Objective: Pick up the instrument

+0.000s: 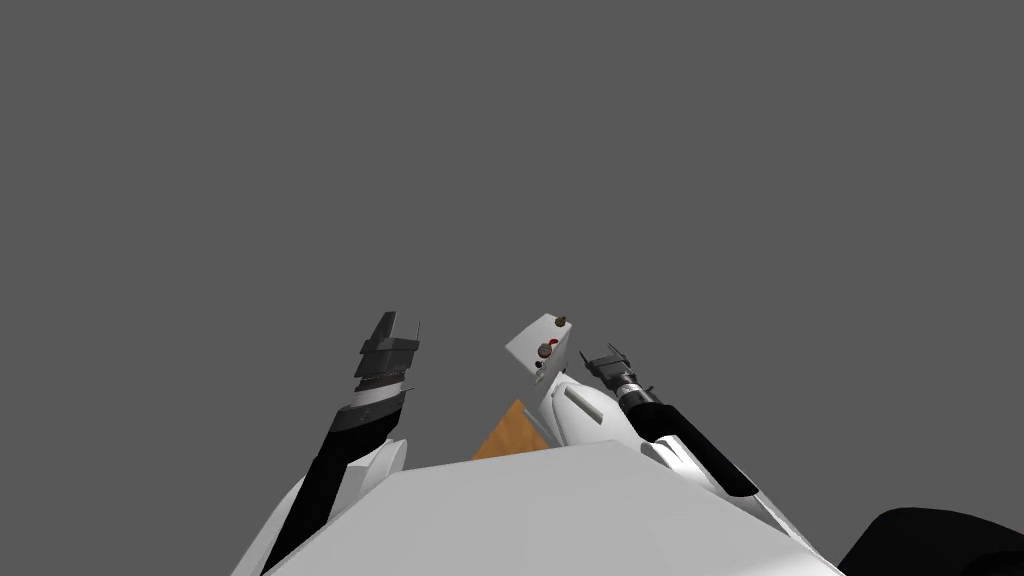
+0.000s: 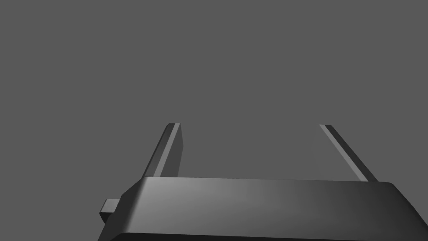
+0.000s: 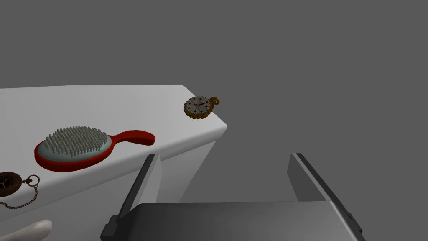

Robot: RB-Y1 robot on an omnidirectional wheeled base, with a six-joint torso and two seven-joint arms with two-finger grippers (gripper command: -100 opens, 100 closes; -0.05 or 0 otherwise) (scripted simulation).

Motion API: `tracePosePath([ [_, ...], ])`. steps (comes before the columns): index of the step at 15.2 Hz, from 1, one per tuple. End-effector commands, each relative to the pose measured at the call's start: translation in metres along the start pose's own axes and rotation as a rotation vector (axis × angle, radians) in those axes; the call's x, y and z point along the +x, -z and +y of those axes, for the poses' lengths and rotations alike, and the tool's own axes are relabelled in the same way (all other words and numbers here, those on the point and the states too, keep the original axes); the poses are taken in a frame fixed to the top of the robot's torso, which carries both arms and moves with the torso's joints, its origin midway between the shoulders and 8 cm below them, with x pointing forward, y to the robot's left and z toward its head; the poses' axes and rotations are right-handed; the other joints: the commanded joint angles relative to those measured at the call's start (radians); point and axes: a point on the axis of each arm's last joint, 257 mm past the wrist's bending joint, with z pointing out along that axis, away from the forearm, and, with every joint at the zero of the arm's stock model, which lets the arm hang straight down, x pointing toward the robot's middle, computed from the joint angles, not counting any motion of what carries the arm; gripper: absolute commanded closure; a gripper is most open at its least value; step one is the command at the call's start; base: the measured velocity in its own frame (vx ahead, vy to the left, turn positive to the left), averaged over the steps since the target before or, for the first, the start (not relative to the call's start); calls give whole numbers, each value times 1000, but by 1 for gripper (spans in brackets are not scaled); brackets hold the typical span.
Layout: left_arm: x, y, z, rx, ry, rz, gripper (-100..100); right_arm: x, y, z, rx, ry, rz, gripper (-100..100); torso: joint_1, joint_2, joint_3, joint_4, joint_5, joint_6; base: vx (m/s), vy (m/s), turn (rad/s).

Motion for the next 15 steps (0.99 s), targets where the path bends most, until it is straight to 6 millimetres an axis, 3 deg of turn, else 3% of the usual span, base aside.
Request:
tracePosePath([
  [1, 0, 0, 0, 0, 0, 0, 0, -15, 3, -2, 14, -63, -53, -100, 0, 0, 0, 0, 0, 0, 3, -1, 197],
  [4, 0, 0, 0, 0, 0, 0, 0, -15, 3, -2, 14, -100, -55, -100, 0, 0, 0, 0, 0, 0, 4, -7, 110],
  [5, 0, 0, 0, 0, 0, 0, 0, -28, 7, -4, 24, -150, -105, -100, 0, 0, 0, 0, 0, 0, 4, -2, 151],
  [11, 0, 0, 0, 0, 0, 0, 0, -42, 11, -6, 28, -267, -160, -100, 0, 0, 0, 0, 0, 0, 8, -7, 144],
  [15, 0, 0, 0, 0, 0, 0, 0, -67, 22, -10, 34, -388, -259, -100, 1, 0, 0, 0, 0, 0, 9, -2, 183],
])
